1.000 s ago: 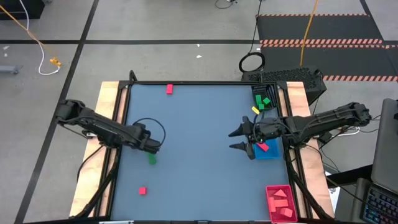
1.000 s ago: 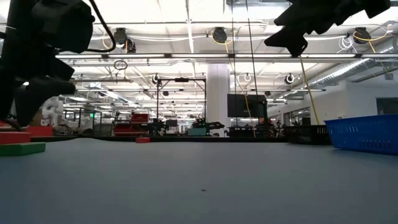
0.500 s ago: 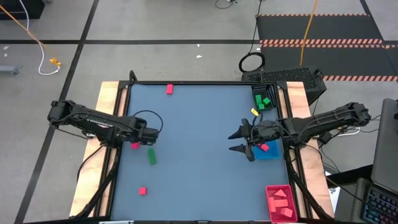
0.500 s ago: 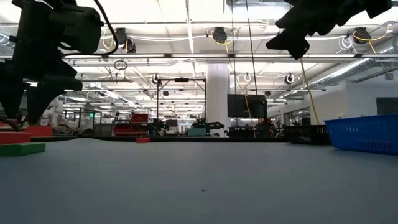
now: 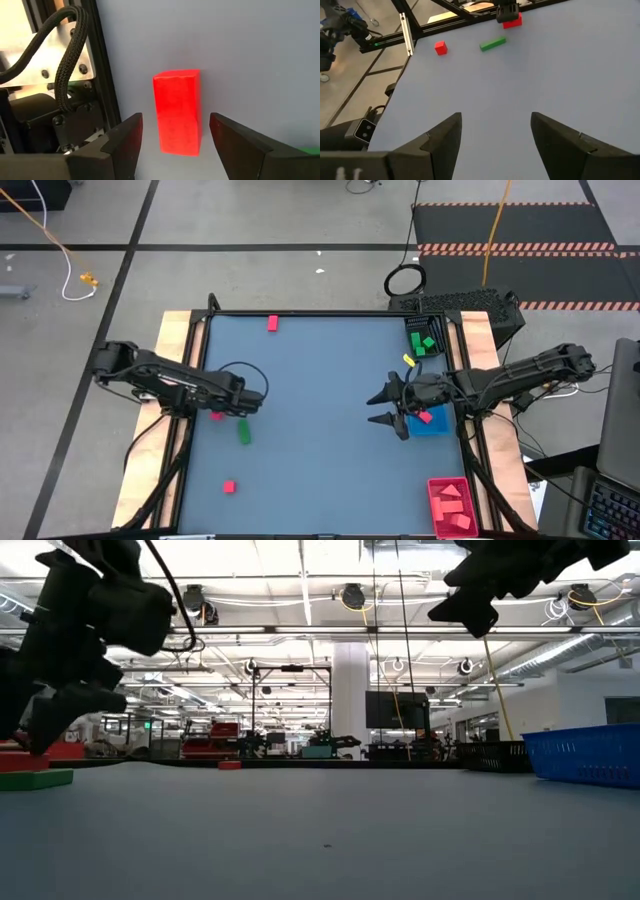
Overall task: Sort & place blocks by color
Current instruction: Put the red block into the blue bin
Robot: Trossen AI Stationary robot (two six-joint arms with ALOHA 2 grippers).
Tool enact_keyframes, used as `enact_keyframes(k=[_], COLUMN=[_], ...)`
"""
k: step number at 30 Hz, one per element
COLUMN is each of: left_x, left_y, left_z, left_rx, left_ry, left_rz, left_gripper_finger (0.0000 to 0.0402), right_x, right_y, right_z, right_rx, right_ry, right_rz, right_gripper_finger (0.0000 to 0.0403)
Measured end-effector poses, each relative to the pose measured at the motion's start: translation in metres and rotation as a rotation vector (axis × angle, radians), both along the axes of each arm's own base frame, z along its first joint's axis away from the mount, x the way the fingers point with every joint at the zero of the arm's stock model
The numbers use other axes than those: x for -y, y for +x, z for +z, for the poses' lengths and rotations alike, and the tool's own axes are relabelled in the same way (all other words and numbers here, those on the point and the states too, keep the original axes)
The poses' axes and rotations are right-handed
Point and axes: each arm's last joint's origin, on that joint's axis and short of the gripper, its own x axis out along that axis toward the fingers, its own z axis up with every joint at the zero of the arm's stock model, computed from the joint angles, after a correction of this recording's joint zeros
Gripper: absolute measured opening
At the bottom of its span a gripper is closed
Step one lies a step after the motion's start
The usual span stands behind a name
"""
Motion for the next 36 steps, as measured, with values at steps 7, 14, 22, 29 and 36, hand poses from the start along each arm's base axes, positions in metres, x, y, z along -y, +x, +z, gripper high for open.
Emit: enact_keyframes(k=[7, 14, 22, 29, 36], left_x=[0.002, -0.001, -0.005, -0.004, -0.006], left_y=[0.009, 0.019, 0.020, 0.020, 0.023], left_z=[-0.019, -0.034, -0.035, -0.036, -0.031], left_rx=[-0.087, -0.092, -0.077, -0.075, -0.088], left_ry=[-0.008, -0.060, -0.083, -0.102, -0.166], left_rz=[-0.031, -0.082, -0.100, -0.130, -0.177], left_gripper_finger=[0.0234, 0.0234, 0.0234, 0.0175, 0.0140], right_x=[0.000, 0.000, 0.000, 0.000, 0.000], right_y=[0.000, 0.000, 0.000, 0.000, 0.000], right_z=[0.000, 0.000, 0.000, 0.000, 0.000], right_rx=[-0.001, -0.001, 0.000, 0.001, 0.003], right_ry=[0.003, 0.003, -0.004, -0.007, -0.016], right_rz=[-0.001, -0.001, 0.002, 0.003, 0.007], right_gripper_finger=[0.0231, 0.0231, 0.0231, 0.0231, 0.0231])
